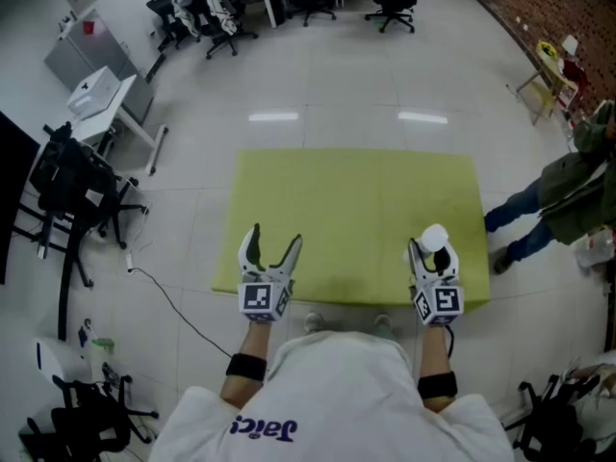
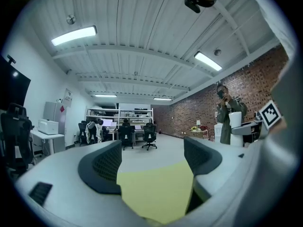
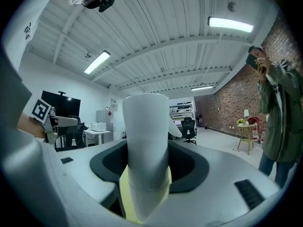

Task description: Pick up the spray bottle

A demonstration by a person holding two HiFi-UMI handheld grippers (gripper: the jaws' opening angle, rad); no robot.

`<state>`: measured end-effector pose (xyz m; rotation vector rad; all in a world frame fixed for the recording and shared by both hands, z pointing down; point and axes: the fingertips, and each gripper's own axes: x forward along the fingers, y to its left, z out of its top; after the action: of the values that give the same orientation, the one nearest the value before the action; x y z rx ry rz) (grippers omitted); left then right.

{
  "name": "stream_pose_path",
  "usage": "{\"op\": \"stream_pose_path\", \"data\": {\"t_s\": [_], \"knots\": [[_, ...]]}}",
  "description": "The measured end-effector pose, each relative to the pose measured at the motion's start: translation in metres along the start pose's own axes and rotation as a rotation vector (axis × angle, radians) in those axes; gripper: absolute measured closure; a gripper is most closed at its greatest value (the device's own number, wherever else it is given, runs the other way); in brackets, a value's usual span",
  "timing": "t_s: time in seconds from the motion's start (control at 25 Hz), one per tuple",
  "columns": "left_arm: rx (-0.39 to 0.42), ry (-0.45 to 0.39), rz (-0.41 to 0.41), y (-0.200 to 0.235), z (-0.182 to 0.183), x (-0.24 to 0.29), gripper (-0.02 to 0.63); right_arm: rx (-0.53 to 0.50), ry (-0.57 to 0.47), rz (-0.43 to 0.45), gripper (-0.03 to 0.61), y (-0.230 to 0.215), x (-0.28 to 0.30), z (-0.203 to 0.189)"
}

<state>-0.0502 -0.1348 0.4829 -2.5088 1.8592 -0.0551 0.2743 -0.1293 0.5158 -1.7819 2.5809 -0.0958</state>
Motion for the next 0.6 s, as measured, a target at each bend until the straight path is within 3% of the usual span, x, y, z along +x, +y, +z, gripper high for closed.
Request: {"op": "stream_pose_path", "data": {"t_s": [0.6], "knots": [[-0.012,0.015,-0.015,-0.005,-0.009,0.011,0.19,-0.024,0.004,-0.01,0.333,0.003,0.006,0.008]]}}
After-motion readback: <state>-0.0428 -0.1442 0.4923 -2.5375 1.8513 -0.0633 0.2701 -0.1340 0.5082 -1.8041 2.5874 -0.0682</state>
